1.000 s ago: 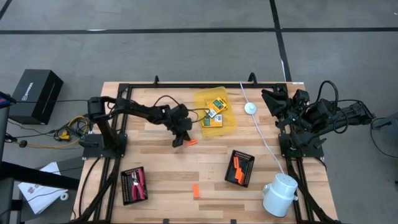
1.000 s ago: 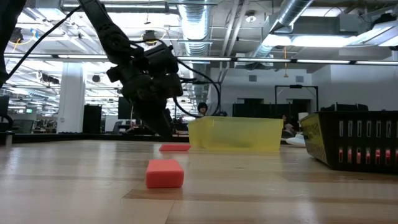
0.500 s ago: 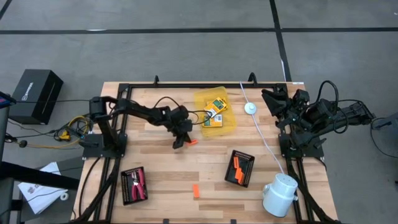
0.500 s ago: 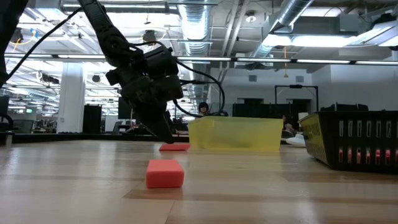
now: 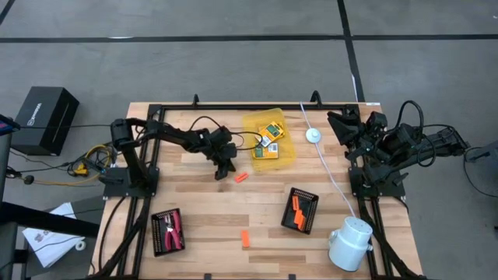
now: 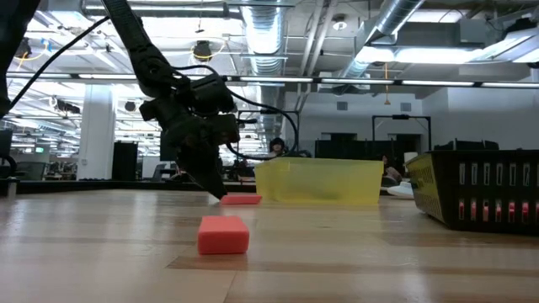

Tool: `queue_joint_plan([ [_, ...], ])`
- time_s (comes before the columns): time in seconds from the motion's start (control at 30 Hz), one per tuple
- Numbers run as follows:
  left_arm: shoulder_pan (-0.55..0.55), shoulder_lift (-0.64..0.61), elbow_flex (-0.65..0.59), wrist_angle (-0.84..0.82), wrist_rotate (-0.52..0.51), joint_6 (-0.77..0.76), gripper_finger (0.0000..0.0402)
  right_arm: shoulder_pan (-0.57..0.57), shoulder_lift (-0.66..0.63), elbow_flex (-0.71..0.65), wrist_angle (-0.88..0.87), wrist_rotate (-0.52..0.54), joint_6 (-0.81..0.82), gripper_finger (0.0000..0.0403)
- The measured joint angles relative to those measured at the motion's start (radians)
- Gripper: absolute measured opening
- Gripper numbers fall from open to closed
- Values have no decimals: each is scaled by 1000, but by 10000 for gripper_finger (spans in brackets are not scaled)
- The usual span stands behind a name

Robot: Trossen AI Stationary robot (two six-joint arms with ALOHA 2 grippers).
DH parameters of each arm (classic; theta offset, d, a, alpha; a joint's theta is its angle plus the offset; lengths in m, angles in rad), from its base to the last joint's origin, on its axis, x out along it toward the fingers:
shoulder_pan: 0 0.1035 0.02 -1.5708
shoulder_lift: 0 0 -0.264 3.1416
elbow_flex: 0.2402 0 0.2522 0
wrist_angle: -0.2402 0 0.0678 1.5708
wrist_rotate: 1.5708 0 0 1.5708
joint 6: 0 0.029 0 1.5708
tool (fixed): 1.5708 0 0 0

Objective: Pick & Place School Supplies
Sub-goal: Put the orange eraser into the right black bin

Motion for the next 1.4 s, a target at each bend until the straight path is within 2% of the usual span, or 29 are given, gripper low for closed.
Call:
queue_joint_plan([
  [0.17,0,-1,-1,6,1,-33,0,0,0,0,0,0,0,111],
  [0.4,-16,-68,-3,78,14,-90,0,-1,0,0,0,0,-1,111],
  [0.87,-59,-74,-3,95,33,-113,0,-2,0,0,-1,0,0,111],
  [1.4,-100,-2,-1,101,-14,-114,0,-2,0,0,0,0,0,111],
])
